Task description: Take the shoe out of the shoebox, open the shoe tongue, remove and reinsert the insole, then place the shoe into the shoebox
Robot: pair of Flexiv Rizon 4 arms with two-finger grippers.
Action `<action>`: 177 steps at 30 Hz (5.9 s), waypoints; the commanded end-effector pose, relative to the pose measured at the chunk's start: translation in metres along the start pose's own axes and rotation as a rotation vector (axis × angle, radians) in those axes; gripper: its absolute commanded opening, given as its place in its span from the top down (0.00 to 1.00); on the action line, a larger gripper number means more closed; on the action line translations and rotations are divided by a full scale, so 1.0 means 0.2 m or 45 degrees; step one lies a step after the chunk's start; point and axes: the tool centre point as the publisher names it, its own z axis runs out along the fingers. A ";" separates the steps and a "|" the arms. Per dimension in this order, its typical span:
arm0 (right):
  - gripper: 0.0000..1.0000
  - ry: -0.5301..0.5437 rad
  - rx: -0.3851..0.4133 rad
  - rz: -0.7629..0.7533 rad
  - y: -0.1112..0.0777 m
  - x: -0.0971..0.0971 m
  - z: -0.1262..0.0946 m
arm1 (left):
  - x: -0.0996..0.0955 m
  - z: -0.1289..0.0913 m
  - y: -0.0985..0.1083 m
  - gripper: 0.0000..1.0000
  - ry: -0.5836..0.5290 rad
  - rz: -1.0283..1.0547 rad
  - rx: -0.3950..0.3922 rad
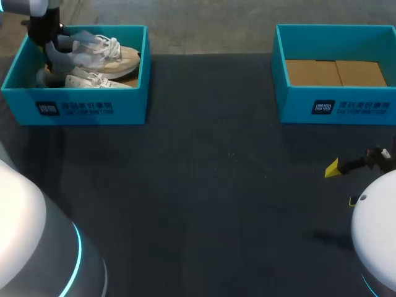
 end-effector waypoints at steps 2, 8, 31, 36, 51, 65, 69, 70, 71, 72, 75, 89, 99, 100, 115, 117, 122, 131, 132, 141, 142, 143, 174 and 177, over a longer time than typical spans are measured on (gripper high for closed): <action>0.00 -0.002 -0.021 0.002 -0.05 0.00 -0.04 | 0.00 0.04 0.03 1.00 0.008 0.003 0.018; 0.00 -0.002 -0.021 0.002 -0.05 0.00 -0.04 | 0.00 0.06 0.03 1.00 0.004 0.002 0.038; 0.00 -0.002 -0.021 0.002 -0.05 0.00 -0.04 | -0.01 0.17 0.01 0.67 -0.069 -0.037 0.064; 0.00 -0.002 -0.021 0.002 -0.05 0.00 -0.04 | -0.01 0.15 0.00 0.49 -0.098 -0.044 0.052; 0.00 -0.002 -0.021 0.002 -0.05 0.00 -0.04 | 0.01 0.00 -0.02 0.16 -0.204 -0.054 0.006; 0.00 -0.002 -0.021 0.002 -0.05 0.00 -0.04 | 0.01 -0.15 -0.01 0.00 -0.301 -0.075 -0.030; 0.00 -0.002 -0.021 0.002 -0.05 0.00 -0.04 | 0.00 -0.18 -0.01 0.00 -0.325 -0.081 -0.040; 0.00 -0.002 -0.021 0.002 -0.05 0.00 -0.04 | 0.00 -0.20 -0.02 0.00 -0.332 -0.082 -0.043; 0.00 -0.002 -0.021 0.002 -0.05 0.00 -0.04 | 0.00 -0.21 -0.02 0.00 -0.337 -0.083 -0.045; 0.00 -0.002 -0.021 0.002 -0.05 0.00 -0.04 | 0.00 -0.22 -0.02 0.00 -0.342 -0.082 -0.047; 0.00 -0.002 -0.021 0.002 -0.05 0.00 -0.04 | 0.00 -0.25 -0.02 0.00 -0.358 -0.077 -0.062; 0.00 -0.002 -0.021 0.002 -0.05 0.00 -0.04 | 0.06 -0.46 -0.17 0.00 -0.396 -0.076 -0.115; 0.00 -0.002 -0.021 0.002 -0.05 0.00 -0.04 | 0.09 -0.60 -0.34 0.00 -0.382 -0.123 -0.117; 0.00 -0.002 -0.021 0.002 -0.05 0.00 -0.04 | 0.10 -0.61 -0.36 0.00 -0.383 -0.123 -0.116; 0.00 -0.002 -0.021 0.002 -0.05 0.00 -0.04 | 0.06 -0.72 -0.64 0.00 -0.434 -0.066 -0.102; 0.00 -0.002 -0.021 0.002 -0.05 0.00 -0.04 | 0.05 -0.71 -0.68 0.00 -0.431 -0.050 -0.095; 0.00 -0.002 -0.021 0.002 -0.05 0.00 -0.04 | 0.04 -0.66 -0.73 0.00 -0.434 -0.015 -0.063; 0.00 -0.002 -0.021 0.002 -0.05 0.00 -0.04 | 0.07 -0.56 -0.78 0.00 -0.432 0.023 -0.054; 0.00 -0.002 -0.021 0.002 -0.05 0.00 -0.04 | 0.07 -0.56 -0.79 0.00 -0.433 0.026 -0.052; 0.00 -0.002 -0.021 0.002 -0.05 0.00 -0.04 | 0.06 -0.49 -0.80 0.00 -0.420 0.066 -0.075; 0.00 -0.002 -0.021 0.002 -0.05 0.00 -0.04 | 0.06 -0.49 -0.80 0.00 -0.421 0.068 -0.072; 0.00 -0.002 -0.021 0.002 -0.05 0.00 -0.04 | 0.05 -0.48 -0.80 0.00 -0.417 0.084 -0.072; 0.00 -0.002 -0.021 0.002 -0.05 0.00 -0.04 | -0.04 -0.19 -0.71 0.25 -0.312 0.169 -0.007; 0.00 -0.002 -0.021 0.002 -0.05 0.00 -0.04 | -0.05 -0.17 -0.71 0.24 -0.301 0.175 0.006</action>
